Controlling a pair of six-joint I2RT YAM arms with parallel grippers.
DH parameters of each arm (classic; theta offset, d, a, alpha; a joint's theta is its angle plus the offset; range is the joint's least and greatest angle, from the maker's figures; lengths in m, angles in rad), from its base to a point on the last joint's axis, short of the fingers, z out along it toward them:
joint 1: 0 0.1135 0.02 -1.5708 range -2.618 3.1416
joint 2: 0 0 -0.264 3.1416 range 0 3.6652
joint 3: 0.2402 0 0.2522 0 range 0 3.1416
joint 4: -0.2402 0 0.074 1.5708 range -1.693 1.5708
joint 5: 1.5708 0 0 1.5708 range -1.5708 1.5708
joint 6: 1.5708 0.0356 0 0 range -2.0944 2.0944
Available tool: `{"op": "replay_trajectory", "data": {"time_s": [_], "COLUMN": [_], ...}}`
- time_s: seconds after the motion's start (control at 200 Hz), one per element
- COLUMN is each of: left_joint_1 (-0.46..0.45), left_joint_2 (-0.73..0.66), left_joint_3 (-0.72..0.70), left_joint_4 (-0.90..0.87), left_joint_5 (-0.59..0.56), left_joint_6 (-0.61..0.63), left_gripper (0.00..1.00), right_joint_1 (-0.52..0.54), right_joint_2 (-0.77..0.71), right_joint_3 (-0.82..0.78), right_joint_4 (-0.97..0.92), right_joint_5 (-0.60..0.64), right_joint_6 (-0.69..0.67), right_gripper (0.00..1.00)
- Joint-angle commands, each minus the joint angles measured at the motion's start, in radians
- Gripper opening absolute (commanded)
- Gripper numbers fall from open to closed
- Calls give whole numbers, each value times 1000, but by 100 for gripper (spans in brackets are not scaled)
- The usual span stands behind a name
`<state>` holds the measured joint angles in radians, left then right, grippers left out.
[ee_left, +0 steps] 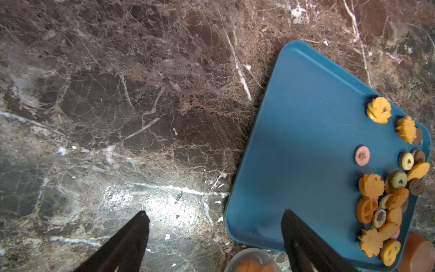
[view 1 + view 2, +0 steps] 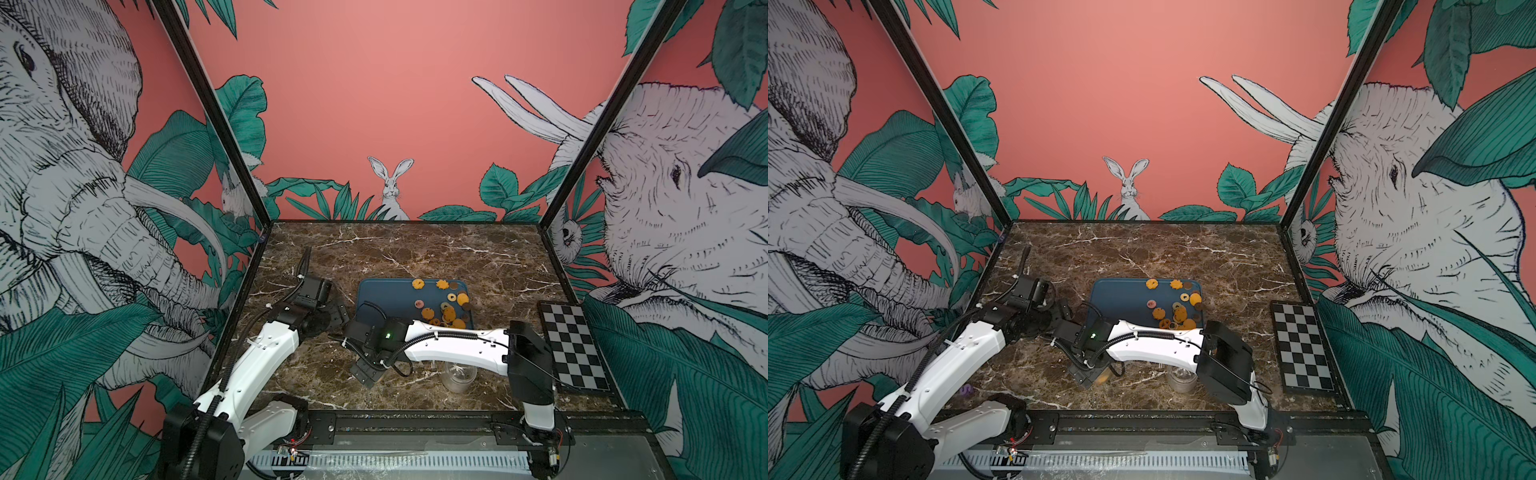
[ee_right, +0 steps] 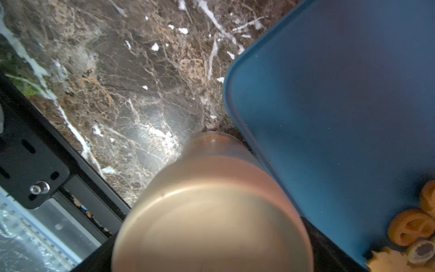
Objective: Pour the cookies out of the jar
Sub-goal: Pick up the jar from the center of the board.
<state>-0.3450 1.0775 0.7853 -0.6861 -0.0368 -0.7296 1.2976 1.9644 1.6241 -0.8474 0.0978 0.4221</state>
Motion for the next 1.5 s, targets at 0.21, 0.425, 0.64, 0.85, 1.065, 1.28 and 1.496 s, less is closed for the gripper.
{"op": "replay_trajectory", "data": {"time_s": [0.21,0.425,0.64,0.85,1.065,1.28,1.496], "left_joint_1": [6,6,6,4,-40,-226,-324], "left_joint_2": [-23,-41,-42,-52,-82,-61,-72], "left_joint_3": [-31,-26,0,21,14,57,37], "left_joint_4": [4,1,16,72,268,447,617], "left_joint_5": [1,3,31,85,240,290,342], "left_joint_6": [-12,6,21,46,89,235,365], "left_gripper": [90,87,86,85,84,84,98], "right_joint_1": [11,29,25,-44,-183,-335,-455], "right_joint_2": [-8,-85,-222,-351,-480,-610,-683], "right_joint_3": [-2,-10,1,-9,-40,-99,-115], "right_joint_4": [-8,-9,-27,-70,-146,-154,-142], "right_joint_5": [92,83,105,164,168,71,-54], "right_joint_6": [27,27,50,131,263,328,324], "right_gripper": [65,0,0,0,0,0,0]}}
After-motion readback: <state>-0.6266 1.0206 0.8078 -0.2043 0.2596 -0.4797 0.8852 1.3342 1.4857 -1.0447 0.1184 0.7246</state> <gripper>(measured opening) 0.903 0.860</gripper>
